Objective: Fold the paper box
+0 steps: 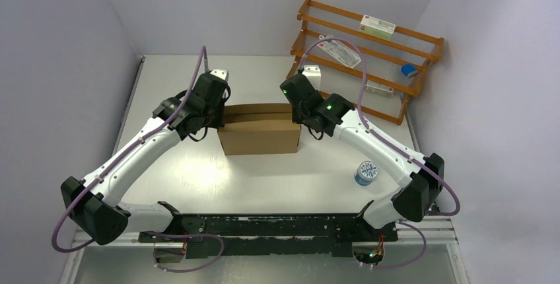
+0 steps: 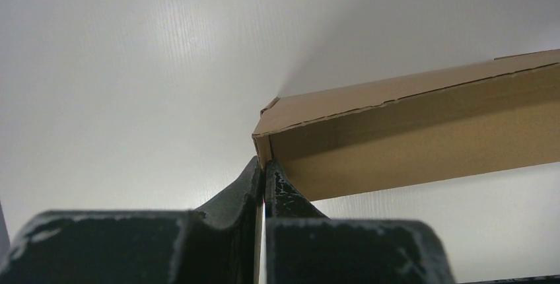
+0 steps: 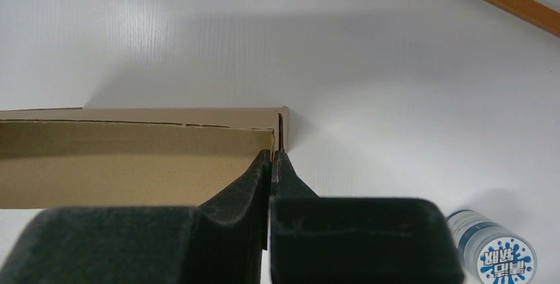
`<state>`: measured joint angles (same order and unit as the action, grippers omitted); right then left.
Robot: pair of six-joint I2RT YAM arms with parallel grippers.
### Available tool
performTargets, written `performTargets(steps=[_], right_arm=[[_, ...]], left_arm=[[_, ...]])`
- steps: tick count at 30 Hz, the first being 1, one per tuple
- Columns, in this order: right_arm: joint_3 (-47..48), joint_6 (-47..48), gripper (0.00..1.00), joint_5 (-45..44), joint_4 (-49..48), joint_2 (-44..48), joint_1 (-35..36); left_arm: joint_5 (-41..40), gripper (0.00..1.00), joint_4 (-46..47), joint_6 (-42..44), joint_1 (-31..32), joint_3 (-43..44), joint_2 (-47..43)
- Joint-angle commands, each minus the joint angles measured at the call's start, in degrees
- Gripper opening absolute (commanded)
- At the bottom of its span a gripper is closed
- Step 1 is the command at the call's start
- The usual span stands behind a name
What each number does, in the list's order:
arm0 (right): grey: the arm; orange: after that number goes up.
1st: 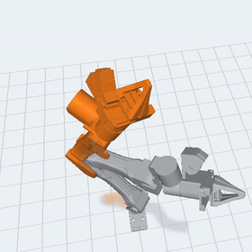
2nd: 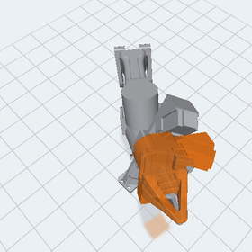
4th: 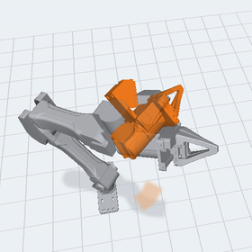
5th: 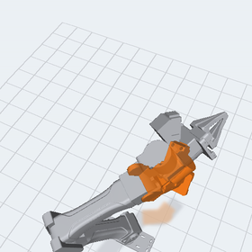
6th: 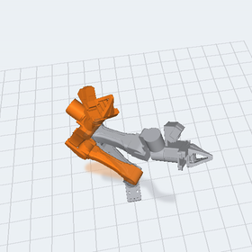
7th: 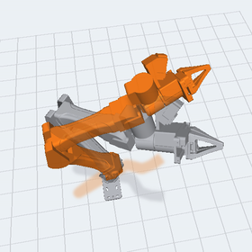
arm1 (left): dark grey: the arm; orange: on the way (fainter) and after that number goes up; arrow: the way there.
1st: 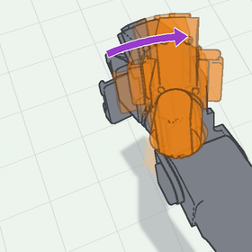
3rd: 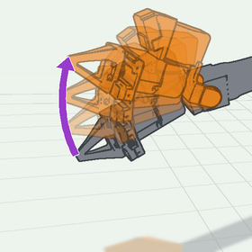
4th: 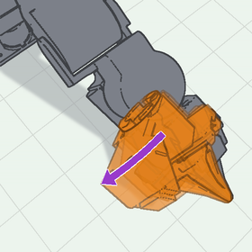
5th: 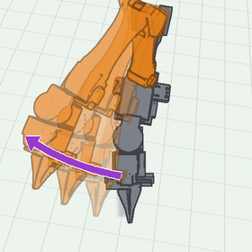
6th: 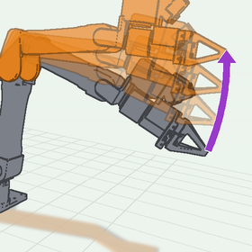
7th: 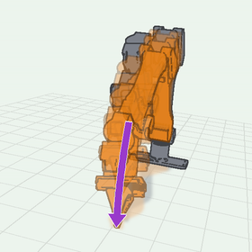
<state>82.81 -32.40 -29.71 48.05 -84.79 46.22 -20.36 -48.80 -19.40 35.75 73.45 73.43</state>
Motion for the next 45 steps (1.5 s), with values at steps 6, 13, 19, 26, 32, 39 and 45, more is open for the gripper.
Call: performTargets(steps=[6,13,19,26,32,39,45], right_arm=[[-1.7,-1.0,0.0,3.1,-1.4,-1.6,2.1],[-1.9,-0.9,0.0,3.2,-1.7,-1.8,2.6],[-1.6,-0.7,0.0,3.3,-1.8,-1.9,2.6],[-2.5,-0.4,0.0,3.2,-2.2,-1.3,2.7],[-2.8,1.1,0.0,2.7,-2.5,-1.4,2.7],[-3.4,1.2,0.0,1.9,-2.6,-1.7,2.8],[-4.1,0.7,0.0,3.3,-3.8,-1.5,3.1]], left_arm=[[8.2,0.05,3.4,-2.5,1.8,1.2,0.8],[9.7,0.05,4.5,-3.2,1.8,1.3,0.5],[10.8,0.05,5.7,-3.7,1.8,2.4,-0.1],[10.0,0.05,5.0,-3.2,1.8,2.6,0.3],[6.3,0.05,2.6,-2.5,1.7,1.2,1.1],[3.4,0.05,1.7,-2.0,1.8,1.1,0.8],[3.8,0.05,2.7,-2.3,1.9,-0.8,0.7]])
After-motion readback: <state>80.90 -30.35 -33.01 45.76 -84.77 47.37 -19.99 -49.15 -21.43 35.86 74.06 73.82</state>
